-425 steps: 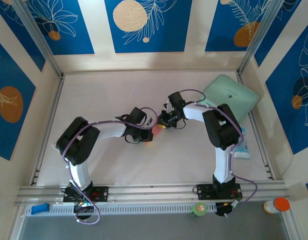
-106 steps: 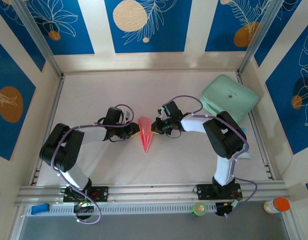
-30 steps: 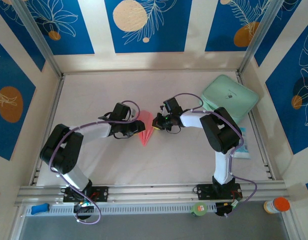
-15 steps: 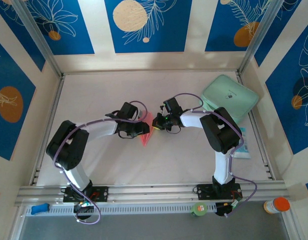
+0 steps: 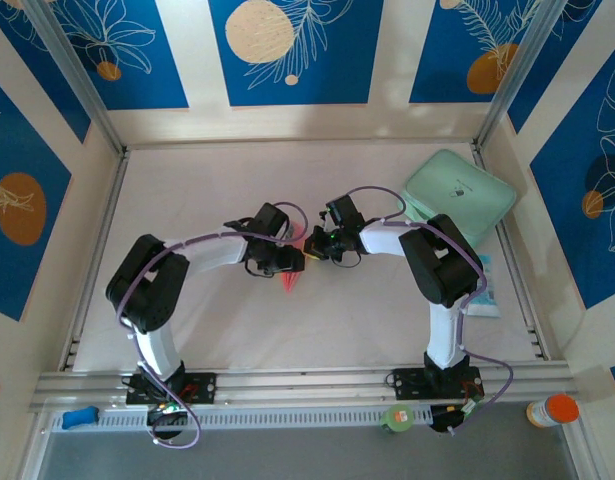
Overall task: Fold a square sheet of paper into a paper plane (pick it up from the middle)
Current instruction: Move the paper plane to the top-center of the table.
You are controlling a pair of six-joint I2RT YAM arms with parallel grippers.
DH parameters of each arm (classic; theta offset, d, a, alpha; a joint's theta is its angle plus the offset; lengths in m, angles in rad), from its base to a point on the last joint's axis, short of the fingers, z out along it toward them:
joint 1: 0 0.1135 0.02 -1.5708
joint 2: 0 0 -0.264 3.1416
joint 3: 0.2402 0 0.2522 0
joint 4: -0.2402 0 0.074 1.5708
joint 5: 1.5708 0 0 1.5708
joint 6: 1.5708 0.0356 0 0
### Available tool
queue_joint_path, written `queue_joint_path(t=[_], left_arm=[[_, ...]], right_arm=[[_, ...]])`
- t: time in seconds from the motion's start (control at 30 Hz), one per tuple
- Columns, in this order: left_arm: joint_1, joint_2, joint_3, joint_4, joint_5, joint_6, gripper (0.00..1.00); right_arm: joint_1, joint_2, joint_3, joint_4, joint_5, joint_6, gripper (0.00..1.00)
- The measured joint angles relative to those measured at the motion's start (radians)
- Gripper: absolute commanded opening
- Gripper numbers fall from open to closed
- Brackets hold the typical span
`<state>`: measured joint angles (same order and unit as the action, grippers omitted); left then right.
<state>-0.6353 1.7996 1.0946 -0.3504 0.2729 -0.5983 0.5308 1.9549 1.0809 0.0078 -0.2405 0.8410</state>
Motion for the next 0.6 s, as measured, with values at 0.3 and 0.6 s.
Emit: queue_joint_path(t=[0.3, 0.6], left_arm=[[-0.005, 0.051, 0.051, -0.061, -0.043, 0.050, 0.53], [-0.011, 0.063, 0.085, -0.092, -0.069, 0.072, 0.46]], right_arm=[[0.000, 0.000, 0.000, 0.000, -0.001, 0.000, 0.02], [0.000, 0.000, 0.000, 0.000, -0.003, 0.000, 0.02]])
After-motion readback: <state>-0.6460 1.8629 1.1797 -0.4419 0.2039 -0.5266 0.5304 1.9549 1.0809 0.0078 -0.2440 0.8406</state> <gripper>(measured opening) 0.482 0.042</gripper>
